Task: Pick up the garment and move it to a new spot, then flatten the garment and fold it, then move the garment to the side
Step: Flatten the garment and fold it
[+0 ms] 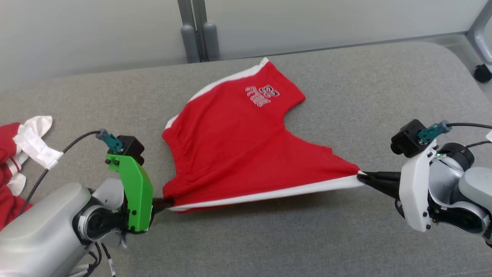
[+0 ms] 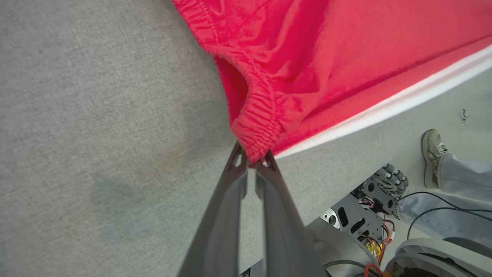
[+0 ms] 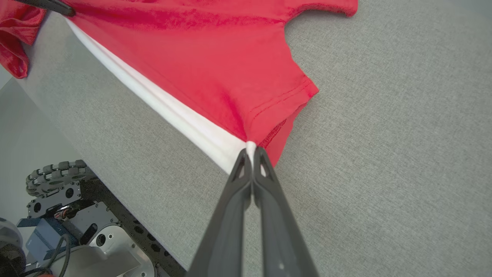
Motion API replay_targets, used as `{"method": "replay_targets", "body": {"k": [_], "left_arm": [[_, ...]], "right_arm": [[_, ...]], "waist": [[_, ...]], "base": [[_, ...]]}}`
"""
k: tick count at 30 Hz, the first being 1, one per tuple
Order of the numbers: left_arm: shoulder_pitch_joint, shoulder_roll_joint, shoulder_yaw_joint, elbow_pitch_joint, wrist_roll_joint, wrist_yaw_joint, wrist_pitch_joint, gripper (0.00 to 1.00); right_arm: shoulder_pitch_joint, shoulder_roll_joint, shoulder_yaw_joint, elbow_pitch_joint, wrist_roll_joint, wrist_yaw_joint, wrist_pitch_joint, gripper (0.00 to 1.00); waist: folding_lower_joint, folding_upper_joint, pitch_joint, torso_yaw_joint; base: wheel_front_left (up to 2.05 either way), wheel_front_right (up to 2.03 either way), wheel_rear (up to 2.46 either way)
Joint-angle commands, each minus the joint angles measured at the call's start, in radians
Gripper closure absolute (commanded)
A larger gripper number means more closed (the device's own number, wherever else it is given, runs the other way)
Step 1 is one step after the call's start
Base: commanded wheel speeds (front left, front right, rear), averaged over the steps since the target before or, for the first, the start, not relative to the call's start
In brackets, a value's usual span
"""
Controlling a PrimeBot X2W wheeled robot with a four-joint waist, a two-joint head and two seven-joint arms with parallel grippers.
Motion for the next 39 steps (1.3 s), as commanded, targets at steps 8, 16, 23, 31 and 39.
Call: {"method": "replay_targets", "body": {"k": [8,16,23,31,39], "left_arm": [[0.030,0.107,0.017,-0.242,-0.126,0.133,0.153,1.00],[-0.142,0.085,0.053,-0.252,-0.180,0.174,0.328,1.00],[-0.320,0.011,0.072,-0.177,-0.165,0.185,0.427,1.00],[-0.464,-0.084,0.110,-0.027,-0.181,0.192,0.473,1.00],[-0.550,-0.133,0.163,0.098,-0.210,0.193,0.485,1.00]], "right_arm": [[0.060,-0.045,-0.126,-0.094,0.031,-0.002,0.108,1.00],[-0.078,0.010,-0.259,-0.009,0.043,-0.002,0.256,1.00],[-0.284,0.059,-0.331,0.129,-0.037,-0.002,0.380,1.00],[-0.463,0.170,-0.368,0.305,-0.052,-0.002,0.475,1.00],[-0.602,0.242,-0.325,0.438,-0.121,-0.002,0.502,1.00]], "waist": [[0.0001,0.0000,-0.021,0.025],[0.0001,0.0000,0.116,0.084],[0.0001,0.0000,0.278,0.158],[0.0001,0.0000,0.416,0.217],[0.0001,0.0000,0.499,0.233]], "base": [[0.00,0.00,0.00],[0.00,0.00,0.00],[0.00,0.00,0.00],[0.00,0.00,0.00],[0.00,0.00,0.00]]}}
